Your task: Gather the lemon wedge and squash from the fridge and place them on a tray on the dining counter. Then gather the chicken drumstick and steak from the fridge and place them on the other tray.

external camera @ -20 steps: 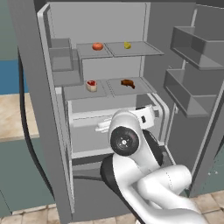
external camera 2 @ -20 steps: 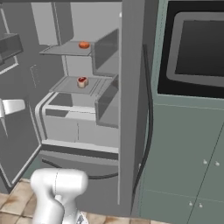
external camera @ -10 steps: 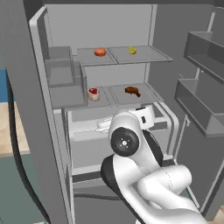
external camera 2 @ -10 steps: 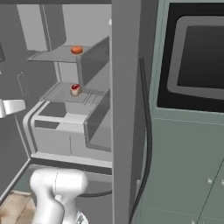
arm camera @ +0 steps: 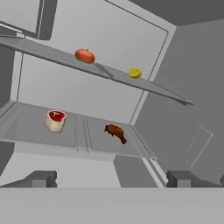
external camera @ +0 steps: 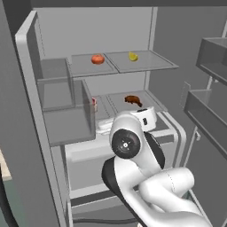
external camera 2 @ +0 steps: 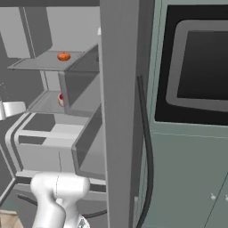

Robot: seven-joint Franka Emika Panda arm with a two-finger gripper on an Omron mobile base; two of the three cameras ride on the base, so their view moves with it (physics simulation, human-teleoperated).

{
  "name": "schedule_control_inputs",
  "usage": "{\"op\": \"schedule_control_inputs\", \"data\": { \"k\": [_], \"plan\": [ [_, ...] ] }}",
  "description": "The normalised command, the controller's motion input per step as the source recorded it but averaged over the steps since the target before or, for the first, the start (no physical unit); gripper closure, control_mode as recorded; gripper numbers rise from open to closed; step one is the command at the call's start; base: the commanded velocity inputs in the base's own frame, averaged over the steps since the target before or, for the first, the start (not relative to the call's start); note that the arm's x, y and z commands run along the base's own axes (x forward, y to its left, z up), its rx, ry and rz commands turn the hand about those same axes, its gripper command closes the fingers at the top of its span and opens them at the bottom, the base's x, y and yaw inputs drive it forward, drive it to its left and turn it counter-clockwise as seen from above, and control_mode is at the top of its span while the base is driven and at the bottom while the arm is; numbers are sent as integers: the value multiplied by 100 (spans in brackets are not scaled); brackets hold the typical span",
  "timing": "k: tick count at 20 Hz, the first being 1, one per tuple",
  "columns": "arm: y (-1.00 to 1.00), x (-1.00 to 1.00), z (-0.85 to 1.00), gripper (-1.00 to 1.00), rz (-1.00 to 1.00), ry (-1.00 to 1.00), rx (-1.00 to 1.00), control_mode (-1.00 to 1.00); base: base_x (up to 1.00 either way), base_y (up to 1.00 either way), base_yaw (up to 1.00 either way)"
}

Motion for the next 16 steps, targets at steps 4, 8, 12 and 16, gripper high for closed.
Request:
{"op": "schedule_control_inputs", "data": {
  "k": [4,8,12,16],
  "plan": [
    [0,0,0,-100,0,0,0,100,56,12,-18],
    [0,0,0,-100,0,0,0,100,62,12,-14],
    [1,8,-1,-100,0,-2,-1,-100,8,2,0],
    [-49,26,-4,-100,1,0,8,-100,0,0,0]
  ]
}}
